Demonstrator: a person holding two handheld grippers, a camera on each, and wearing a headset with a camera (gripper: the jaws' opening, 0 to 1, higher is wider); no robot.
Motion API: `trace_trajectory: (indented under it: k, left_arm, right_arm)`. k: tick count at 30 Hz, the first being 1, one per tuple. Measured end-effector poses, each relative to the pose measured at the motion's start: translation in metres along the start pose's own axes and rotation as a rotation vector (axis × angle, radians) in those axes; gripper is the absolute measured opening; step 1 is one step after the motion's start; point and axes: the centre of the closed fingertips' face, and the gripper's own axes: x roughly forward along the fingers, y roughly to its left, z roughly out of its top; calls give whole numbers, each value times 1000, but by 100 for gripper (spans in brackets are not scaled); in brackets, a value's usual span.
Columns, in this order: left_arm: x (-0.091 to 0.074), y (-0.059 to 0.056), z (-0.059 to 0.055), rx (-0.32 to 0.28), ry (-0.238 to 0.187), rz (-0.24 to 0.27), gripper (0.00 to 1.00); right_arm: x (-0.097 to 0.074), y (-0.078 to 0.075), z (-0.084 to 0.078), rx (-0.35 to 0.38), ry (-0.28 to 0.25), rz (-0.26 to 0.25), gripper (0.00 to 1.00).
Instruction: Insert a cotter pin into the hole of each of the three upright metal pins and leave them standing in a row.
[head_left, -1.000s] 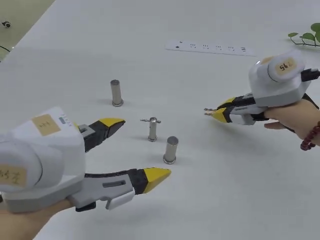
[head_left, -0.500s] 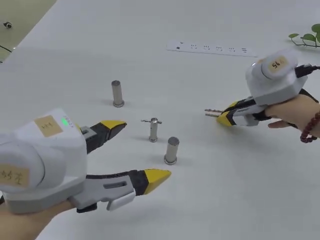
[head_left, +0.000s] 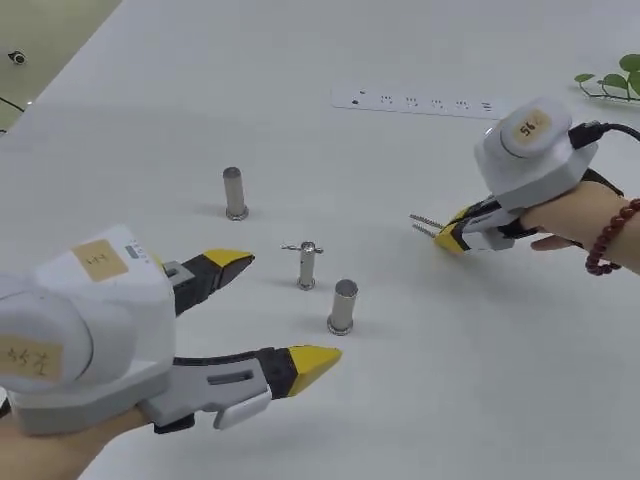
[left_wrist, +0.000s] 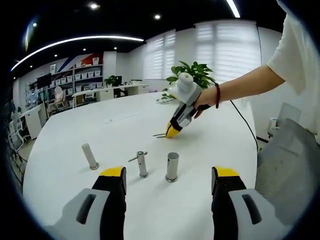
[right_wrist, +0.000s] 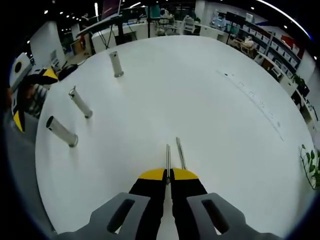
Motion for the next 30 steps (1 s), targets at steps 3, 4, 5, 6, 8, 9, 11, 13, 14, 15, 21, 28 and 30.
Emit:
trace_trajectory:
  k: [3, 4, 5, 6, 8, 9, 11, 13, 14, 15, 21, 28, 30]
  left_arm:
    - [0, -1, 0, 2, 1, -3, 68]
    - [1, -1, 0, 3, 1, -4, 68]
    - [1, -1, 0, 3, 1, -5, 68]
    - [1, -1, 0, 4, 2, -5, 67]
    - [0, -1, 0, 5, 5, -5, 67]
    - [0, -1, 0, 6, 5, -5, 67]
    - [-1, -1, 0, 8, 6, -4, 67]
    - [-1, -2, 0, 11, 8, -4, 67]
    - [-2, -2, 0, 12, 8, -4, 67]
    - [-2, -2, 0, 13, 7, -4, 67]
    - [-3, -2, 2, 17, 4, -1, 65]
    - [-4, 1, 5, 0, 3, 3, 60]
    - [-5, 2, 7, -10, 3, 5, 59]
  right_arm:
    - [0, 1, 0, -34, 14, -6, 5]
    - [0, 0, 0, -43, 18, -9, 4]
    - [0, 0, 1, -61, 21, -14, 4]
    - [0, 1, 1, -74, 24, -17, 4]
    - [1, 1, 1, -92, 26, -24, 3]
    - [1, 2, 2, -98, 25, -26, 3]
    - [1, 2, 2, -104, 24, -27, 3]
    - [0, 4, 4, -97, 13, -23, 2]
    - [-1, 6, 5, -101, 6, -24, 2]
    - [-1, 6, 5, -103, 4, -24, 2]
    - [-8, 12, 12, -120, -23, -24, 2]
    - [-17, 19, 20, -168, -53, -20, 2]
    - [-22, 26, 24, -191, -65, -19, 2]
